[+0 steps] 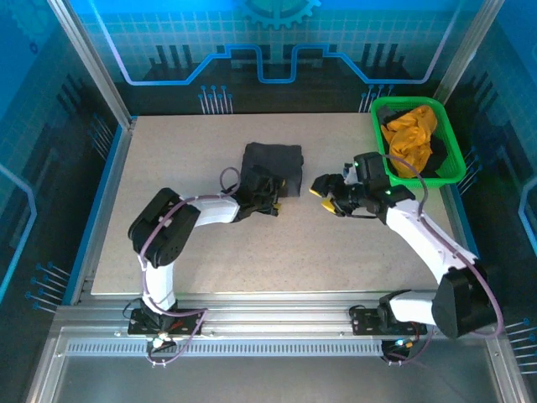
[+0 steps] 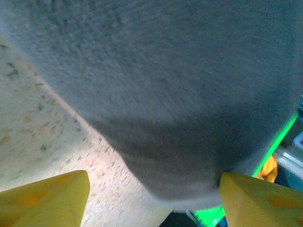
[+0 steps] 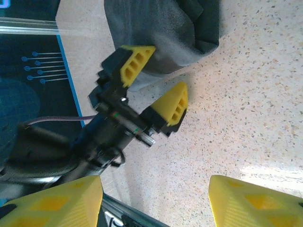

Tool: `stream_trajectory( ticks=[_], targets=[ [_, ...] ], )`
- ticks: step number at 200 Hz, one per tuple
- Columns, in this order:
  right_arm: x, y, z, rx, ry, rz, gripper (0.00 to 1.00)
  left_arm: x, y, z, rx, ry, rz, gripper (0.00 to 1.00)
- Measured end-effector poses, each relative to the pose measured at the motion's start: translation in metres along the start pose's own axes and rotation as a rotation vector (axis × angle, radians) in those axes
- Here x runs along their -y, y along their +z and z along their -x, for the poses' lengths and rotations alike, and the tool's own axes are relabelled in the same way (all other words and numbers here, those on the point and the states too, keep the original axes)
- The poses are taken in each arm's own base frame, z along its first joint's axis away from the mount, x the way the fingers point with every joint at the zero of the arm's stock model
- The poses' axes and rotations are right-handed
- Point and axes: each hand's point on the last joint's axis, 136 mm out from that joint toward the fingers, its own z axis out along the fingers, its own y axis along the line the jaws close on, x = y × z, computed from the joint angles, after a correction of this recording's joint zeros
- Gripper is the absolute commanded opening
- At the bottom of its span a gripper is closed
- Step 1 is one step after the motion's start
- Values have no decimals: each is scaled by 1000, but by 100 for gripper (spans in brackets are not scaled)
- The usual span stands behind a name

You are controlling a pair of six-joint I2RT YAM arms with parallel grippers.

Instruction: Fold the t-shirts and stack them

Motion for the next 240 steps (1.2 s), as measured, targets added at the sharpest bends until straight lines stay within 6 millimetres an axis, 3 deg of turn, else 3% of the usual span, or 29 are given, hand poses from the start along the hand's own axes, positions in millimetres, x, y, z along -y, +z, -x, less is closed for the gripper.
stream_trajectory(
  ticks=[18, 56, 81, 103, 149, 182, 210, 240],
  targets=[
    [1, -12, 1, 19, 6, 15, 60, -1, 16, 3, 22, -31, -12, 52],
    [3, -26, 2, 35, 8, 16, 59, 10, 34, 13, 64, -88, -74, 8],
    [7, -30, -2, 31, 10, 8, 58, 21, 32, 34, 84, -106, -130, 0],
    [8, -33, -4, 29, 11, 5, 58, 34, 24, 79, 82, -88, -152, 0],
    [8, -33, -5, 24, 14, 3, 58, 48, -25, 232, 169, -42, -188, 0],
    [11, -29, -4, 17, 19, -4, 57, 60, -56, 316, 188, 52, -166, 0],
    [14, -25, -4, 6, 22, -18, 57, 67, -70, 364, 200, 91, -171, 0],
    [16, -22, -4, -1, 27, -25, 57, 75, -67, 386, 190, 112, -176, 0]
  ],
)
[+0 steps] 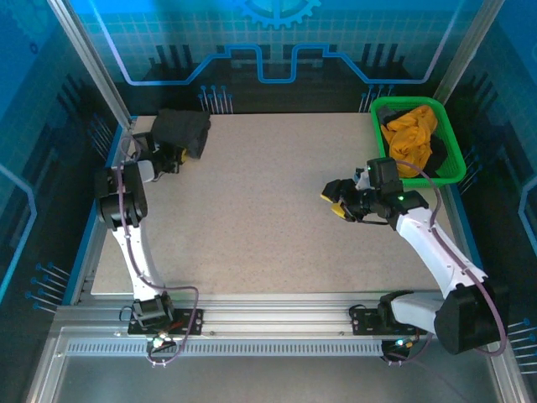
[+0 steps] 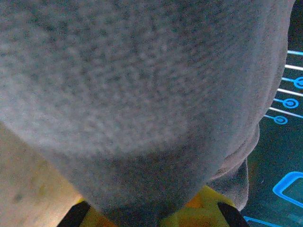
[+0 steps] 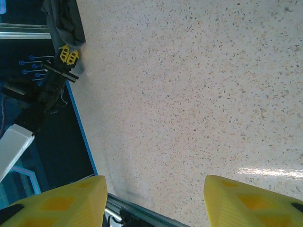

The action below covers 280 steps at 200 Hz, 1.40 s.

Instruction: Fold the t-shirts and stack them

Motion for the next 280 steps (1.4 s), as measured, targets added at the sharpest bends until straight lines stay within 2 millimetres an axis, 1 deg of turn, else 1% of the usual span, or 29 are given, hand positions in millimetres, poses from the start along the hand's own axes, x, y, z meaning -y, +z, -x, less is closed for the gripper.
stream_trajectory(
  ticks=[18, 25, 45, 49, 50, 51, 52, 54, 56, 60, 78, 93, 113, 126, 129, 136, 150, 163, 170, 177, 185, 198, 207, 217, 224, 239, 251, 266, 280],
  targets=[
    [1, 1, 0, -4, 0, -6, 58, 4, 6, 1, -11, 6, -10, 0],
    [0, 1, 0, -3, -3, -8, 60, 4, 7, 0, -15, 6, -12, 8],
    [-2, 1, 4, 11, -23, -14, 67, 7, 9, -6, -25, 3, -19, 52],
    [-2, 1, 5, 15, -26, -15, 69, 8, 8, -8, -27, 5, -21, 75],
    [-3, 0, 6, 15, -29, -15, 70, 7, 8, -9, -28, 5, -21, 84],
    [-3, 0, 6, 16, -31, -16, 73, 7, 8, -10, -28, 5, -21, 91],
    [-3, 0, 6, 17, -31, -16, 80, 7, 8, -10, -28, 5, -21, 95],
    [-3, 0, 7, 19, -31, -16, 91, 8, 8, -12, -31, 7, -22, 98],
    [-4, 0, 7, 20, -35, -18, 98, 9, 7, -14, -27, 17, -28, 99],
    [-5, 0, 9, 24, -42, -21, 100, 13, 5, -17, -26, 22, -36, 99],
    [-11, -3, 17, 47, -79, -39, 100, 26, -16, -43, -37, 44, -39, 99],
    [-23, -10, 31, 85, -119, -65, 100, 47, -47, -73, -36, 84, -40, 99],
    [-41, -24, 52, 164, -191, -101, 100, 93, -102, -118, 0, 195, -90, 99],
    [-49, -37, 64, 229, -239, -128, 100, 122, -143, -151, 33, 279, -151, 99],
    [-50, -40, 67, 246, -250, -140, 100, 129, -157, -161, 46, 305, -170, 99],
    [-52, -47, 73, 288, -273, -166, 100, 137, -179, -177, 77, 349, -196, 99],
    [-47, -61, 83, 380, -308, -239, 100, 137, -221, -205, 173, 433, -201, 99],
    [-36, -73, 88, 467, -345, -303, 100, 126, -256, -221, 304, 507, -147, 99],
    [-25, -78, 89, 523, -372, -328, 100, 117, -269, -226, 364, 552, -108, 99],
    [-9, -82, 88, 570, -396, -362, 100, 107, -280, -226, 422, 615, -71, 99],
    [11, -85, 87, 633, -429, -402, 100, 90, -288, -220, 486, 696, -15, 99],
    [53, -78, 81, 686, -498, -498, 100, 46, -292, -200, 574, 849, 115, 99],
    [82, -70, 77, 675, -547, -583, 100, 7, -288, -188, 597, 961, 216, 99],
    [108, -59, 75, 639, -601, -674, 100, -36, -282, -179, 600, 1087, 299, 99],
    [119, -53, 76, 617, -633, -720, 100, -66, -278, -174, 593, 1166, 354, 99],
    [130, -41, 79, 600, -705, -754, 100, -108, -271, -161, 591, 1257, 425, 99],
    [131, -35, 85, 609, -747, -754, 100, -124, -269, -147, 588, 1258, 483, 99],
    [129, -29, 100, 637, -768, -751, 100, -125, -264, -127, 598, 1222, 519, 99],
    [133, -24, 115, 656, -763, -752, 100, -122, -252, -118, 585, 1220, 517, 99]
  ],
)
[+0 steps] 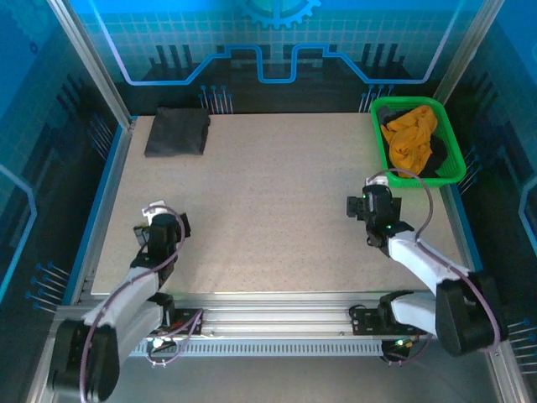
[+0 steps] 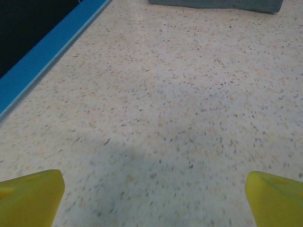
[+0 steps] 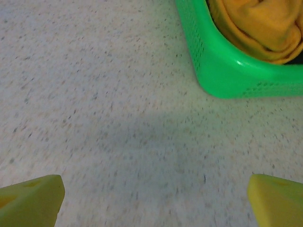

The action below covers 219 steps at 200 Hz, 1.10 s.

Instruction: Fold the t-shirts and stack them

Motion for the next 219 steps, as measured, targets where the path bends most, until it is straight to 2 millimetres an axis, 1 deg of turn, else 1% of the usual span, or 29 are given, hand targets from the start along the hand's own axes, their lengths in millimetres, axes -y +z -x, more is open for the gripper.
stream_trajectory(
  ticks=[18, 33, 52, 66, 76, 93, 102, 108, 115, 120, 127, 138, 146, 160, 169, 178, 198, 219],
  targets=[
    [3, 21, -1, 1, 2, -6, 100, 15, 20, 5, -17, 1, -46, 99],
    [1, 36, -2, 6, -4, 13, 100, 28, 39, 15, -4, -20, -81, 99],
    [-4, 51, -1, 9, -23, 40, 100, 42, 61, 31, 25, -44, -117, 99],
    [-7, 59, 5, 24, -20, 65, 100, 46, 70, 42, 48, -60, -133, 99],
    [-7, 61, 9, 42, -14, 80, 100, 49, 71, 47, 71, -70, -149, 99],
    [-9, 58, 17, 108, -3, 109, 100, 53, 63, 53, 159, -91, -207, 99],
    [-11, 55, 15, 136, -2, 128, 100, 54, 59, 46, 197, -93, -233, 99],
    [-12, 52, 11, 154, -2, 140, 100, 54, 58, 36, 198, -88, -243, 99],
    [-14, 49, 6, 172, -3, 153, 100, 54, 59, 20, 162, -75, -249, 99],
    [-14, 49, 1, 180, -4, 158, 100, 53, 60, 12, 142, -67, -249, 99],
    [-15, 49, -5, 172, -9, 162, 100, 53, 60, 11, 136, -65, -249, 99],
    [-15, 51, -9, 162, -14, 163, 100, 57, 63, 20, 150, -65, -253, 99],
    [-16, 51, -5, 169, -14, 166, 100, 62, 66, 32, 160, -57, -259, 99],
    [-17, 51, 2, 192, -11, 167, 100, 73, 68, 58, 212, -55, -276, 99],
    [-17, 51, 7, 205, -11, 167, 100, 76, 68, 67, 233, -56, -283, 99],
    [-17, 50, 10, 214, -11, 167, 100, 77, 68, 70, 239, -56, -286, 99],
    [-17, 50, 13, 224, -13, 167, 100, 77, 69, 65, 221, -43, -281, 99],
    [-18, 49, 13, 228, -16, 168, 100, 76, 69, 64, 219, -34, -279, 99]
  ],
)
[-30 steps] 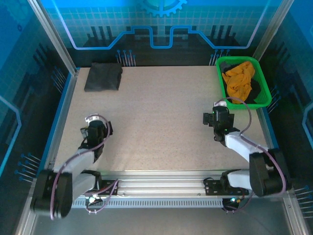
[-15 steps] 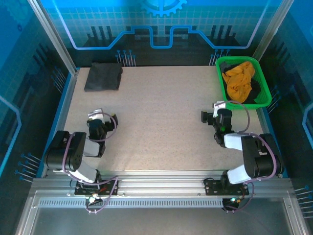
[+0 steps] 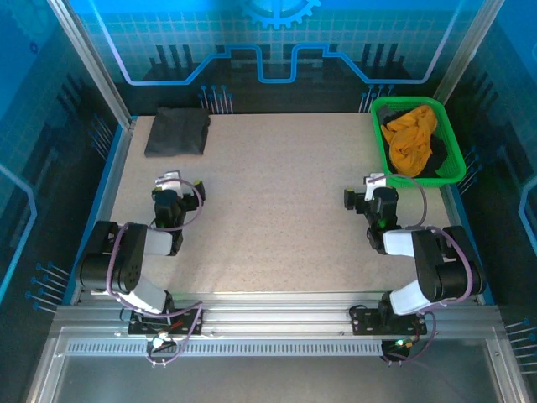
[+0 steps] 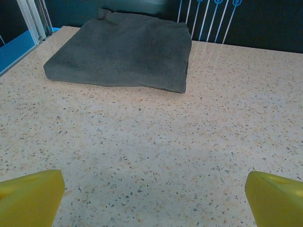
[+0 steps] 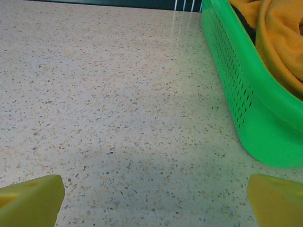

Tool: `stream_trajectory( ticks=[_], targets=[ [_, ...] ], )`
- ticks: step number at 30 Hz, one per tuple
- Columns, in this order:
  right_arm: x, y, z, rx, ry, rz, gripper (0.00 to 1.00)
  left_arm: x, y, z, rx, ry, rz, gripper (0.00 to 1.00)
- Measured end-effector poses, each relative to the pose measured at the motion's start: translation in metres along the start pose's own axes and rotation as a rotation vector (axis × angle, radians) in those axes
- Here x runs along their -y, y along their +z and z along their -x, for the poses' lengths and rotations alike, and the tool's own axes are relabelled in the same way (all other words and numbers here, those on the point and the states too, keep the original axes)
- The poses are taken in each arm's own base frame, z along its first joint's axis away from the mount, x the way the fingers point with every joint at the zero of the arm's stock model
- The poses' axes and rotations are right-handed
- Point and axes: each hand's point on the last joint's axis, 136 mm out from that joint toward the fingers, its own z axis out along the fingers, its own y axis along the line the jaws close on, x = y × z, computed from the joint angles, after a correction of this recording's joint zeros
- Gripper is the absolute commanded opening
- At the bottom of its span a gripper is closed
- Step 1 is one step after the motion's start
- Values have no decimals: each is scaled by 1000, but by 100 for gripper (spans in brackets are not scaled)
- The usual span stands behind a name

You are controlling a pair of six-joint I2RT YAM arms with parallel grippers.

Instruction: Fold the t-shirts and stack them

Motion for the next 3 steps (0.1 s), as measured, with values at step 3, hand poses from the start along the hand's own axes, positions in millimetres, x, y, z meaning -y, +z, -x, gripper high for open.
stream_trajectory(
  ticks=[3],
  targets=[
    [-4, 1, 1, -1, -4, 32, 100, 0, 0, -1, -5, 3, 0, 99]
  ],
)
